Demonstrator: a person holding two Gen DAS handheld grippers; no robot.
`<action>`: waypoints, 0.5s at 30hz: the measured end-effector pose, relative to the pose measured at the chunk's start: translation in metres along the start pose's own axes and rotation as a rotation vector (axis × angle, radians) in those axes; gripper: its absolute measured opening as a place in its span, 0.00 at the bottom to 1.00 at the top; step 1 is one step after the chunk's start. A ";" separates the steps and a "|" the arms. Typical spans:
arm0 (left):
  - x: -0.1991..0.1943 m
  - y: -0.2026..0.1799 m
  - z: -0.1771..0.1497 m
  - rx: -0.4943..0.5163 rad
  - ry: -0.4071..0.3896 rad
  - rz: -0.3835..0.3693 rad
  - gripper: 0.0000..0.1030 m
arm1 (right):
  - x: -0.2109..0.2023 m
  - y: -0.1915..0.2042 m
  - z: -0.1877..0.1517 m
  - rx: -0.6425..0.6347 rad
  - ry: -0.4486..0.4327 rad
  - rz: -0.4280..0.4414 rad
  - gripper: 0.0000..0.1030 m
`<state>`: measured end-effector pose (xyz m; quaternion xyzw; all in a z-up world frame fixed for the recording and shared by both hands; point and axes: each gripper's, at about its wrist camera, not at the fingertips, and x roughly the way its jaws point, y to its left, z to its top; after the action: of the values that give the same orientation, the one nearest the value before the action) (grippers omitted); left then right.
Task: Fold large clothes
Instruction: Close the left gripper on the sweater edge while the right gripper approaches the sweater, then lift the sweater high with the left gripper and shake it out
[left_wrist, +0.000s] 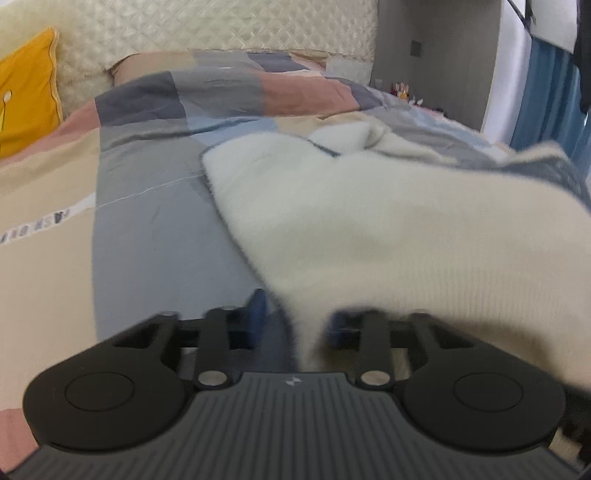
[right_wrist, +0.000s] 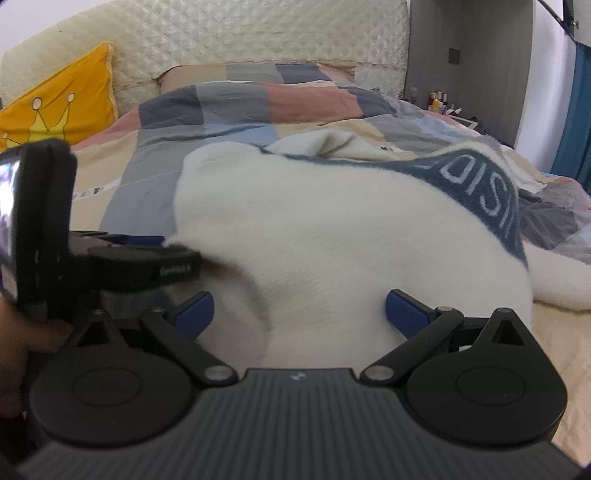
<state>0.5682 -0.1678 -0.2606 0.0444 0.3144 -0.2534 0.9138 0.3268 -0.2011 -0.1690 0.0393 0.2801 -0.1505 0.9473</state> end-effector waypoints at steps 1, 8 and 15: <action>-0.001 -0.001 0.003 -0.014 -0.007 0.000 0.20 | 0.000 0.001 0.001 -0.003 -0.002 -0.007 0.98; -0.049 0.003 0.025 -0.090 -0.120 -0.026 0.14 | 0.002 0.008 0.019 0.009 -0.020 -0.031 0.98; -0.093 0.007 0.048 -0.141 -0.202 -0.084 0.12 | 0.006 0.008 0.031 0.061 -0.037 -0.100 0.98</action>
<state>0.5351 -0.1329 -0.1674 -0.0588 0.2396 -0.2721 0.9301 0.3497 -0.2000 -0.1463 0.0513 0.2596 -0.2068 0.9419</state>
